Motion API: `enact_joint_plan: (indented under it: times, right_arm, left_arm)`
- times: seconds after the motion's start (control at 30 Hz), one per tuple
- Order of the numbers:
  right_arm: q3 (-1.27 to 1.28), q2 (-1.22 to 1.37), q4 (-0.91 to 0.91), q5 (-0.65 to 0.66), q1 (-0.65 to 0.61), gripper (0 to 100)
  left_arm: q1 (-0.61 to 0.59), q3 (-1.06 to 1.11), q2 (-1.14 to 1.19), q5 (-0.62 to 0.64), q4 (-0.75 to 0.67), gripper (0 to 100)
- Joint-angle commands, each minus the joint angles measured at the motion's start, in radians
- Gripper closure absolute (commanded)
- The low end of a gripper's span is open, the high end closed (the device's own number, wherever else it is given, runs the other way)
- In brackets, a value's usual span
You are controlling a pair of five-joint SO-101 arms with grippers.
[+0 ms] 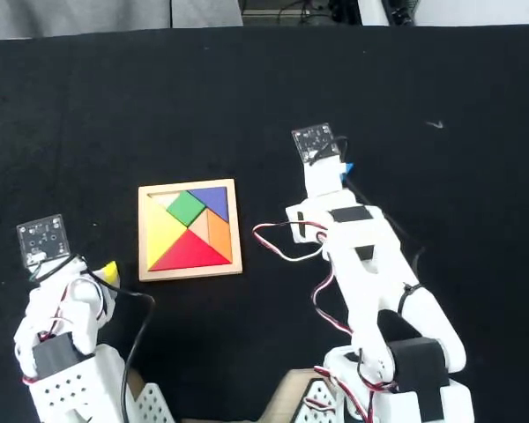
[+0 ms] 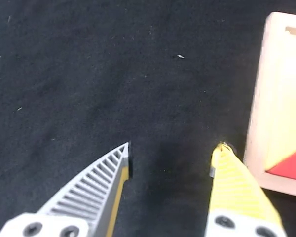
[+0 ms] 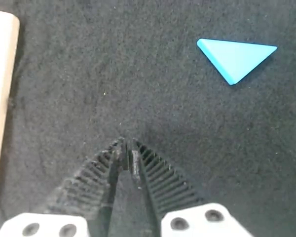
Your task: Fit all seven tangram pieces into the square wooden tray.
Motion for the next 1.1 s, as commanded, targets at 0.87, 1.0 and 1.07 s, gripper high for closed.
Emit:
enact_joint_plan:
  times: [0.87,1.0,1.07]
  right_arm:
    - [-0.008,0.001,-0.040,-0.008,0.014,98.7]
    - [-0.008,0.001,-0.040,-0.008,0.014,98.7]
    - [-0.008,0.001,-0.040,-0.008,0.014,98.7]
  left_arm:
    - [0.372,-0.664,0.680,0.002,0.074,73]
    - [0.372,-0.809,0.908,0.054,0.087,73]
    - [0.374,-0.921,1.011,0.094,0.150,73]
